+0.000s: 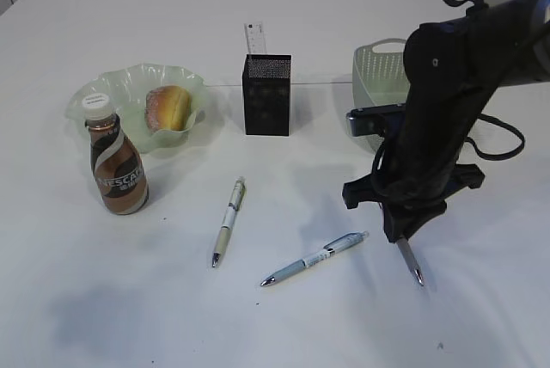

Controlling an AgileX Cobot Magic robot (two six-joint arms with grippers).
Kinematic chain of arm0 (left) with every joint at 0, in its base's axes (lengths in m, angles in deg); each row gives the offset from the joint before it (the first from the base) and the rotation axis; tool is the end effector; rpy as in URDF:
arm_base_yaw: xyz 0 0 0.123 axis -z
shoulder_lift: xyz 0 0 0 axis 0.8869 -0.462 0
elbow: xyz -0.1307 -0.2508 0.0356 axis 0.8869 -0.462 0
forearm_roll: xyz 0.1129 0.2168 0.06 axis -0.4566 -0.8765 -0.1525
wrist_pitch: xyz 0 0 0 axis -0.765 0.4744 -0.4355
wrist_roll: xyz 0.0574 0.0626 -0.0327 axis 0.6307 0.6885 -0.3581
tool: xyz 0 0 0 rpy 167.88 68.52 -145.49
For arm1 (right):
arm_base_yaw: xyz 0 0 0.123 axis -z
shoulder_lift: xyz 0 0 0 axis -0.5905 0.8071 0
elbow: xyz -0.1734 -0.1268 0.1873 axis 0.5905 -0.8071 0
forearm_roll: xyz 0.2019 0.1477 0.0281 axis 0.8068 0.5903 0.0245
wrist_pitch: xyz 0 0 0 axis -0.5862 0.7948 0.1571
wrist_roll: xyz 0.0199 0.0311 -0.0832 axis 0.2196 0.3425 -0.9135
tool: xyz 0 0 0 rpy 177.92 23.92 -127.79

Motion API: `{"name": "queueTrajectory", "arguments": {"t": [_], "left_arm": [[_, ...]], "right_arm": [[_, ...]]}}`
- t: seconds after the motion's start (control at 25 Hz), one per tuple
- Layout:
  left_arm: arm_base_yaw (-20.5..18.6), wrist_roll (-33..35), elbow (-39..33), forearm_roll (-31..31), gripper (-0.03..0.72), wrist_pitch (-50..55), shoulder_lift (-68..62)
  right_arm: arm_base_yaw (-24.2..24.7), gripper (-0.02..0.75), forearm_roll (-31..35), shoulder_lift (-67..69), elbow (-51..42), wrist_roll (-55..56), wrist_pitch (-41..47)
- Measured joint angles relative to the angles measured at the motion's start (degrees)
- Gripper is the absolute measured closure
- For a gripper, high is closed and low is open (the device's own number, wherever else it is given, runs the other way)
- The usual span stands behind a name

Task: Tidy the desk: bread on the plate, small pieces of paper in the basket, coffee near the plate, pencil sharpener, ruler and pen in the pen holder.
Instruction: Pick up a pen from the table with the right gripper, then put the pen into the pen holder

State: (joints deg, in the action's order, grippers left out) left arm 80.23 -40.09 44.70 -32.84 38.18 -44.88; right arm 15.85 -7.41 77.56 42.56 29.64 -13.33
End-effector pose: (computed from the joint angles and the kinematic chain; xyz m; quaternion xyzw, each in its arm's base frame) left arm 0.1086 -0.0241 0.3266 0.0912 0.9660 0.0053 0.2420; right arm 0.3355 0.1267 0.1617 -0.0682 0.9976 0.0129 0.0022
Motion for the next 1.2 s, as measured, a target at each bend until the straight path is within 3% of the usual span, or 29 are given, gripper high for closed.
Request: {"name": "queueTrajectory", "arguments": {"t": [0.56, 0.96, 1.2], "left_arm": [[0.00, -0.13, 0.00, 0.00, 0.294, -1.14, 0.00], [0.00, -0.35, 0.00, 0.00, 0.294, -5.34, 0.00], [0.00, -0.35, 0.00, 0.00, 0.294, -7.50, 0.00]], "right_arm": [[0.00, 0.615, -0.23, -2.15, 5.19, -9.05, -14.96], [0.00, 0.615, -5.19, -8.42, 5.19, -9.44, -26.50], [0.04, 0.615, -8.65, -9.20, 5.19, -9.66, -38.42]]}}
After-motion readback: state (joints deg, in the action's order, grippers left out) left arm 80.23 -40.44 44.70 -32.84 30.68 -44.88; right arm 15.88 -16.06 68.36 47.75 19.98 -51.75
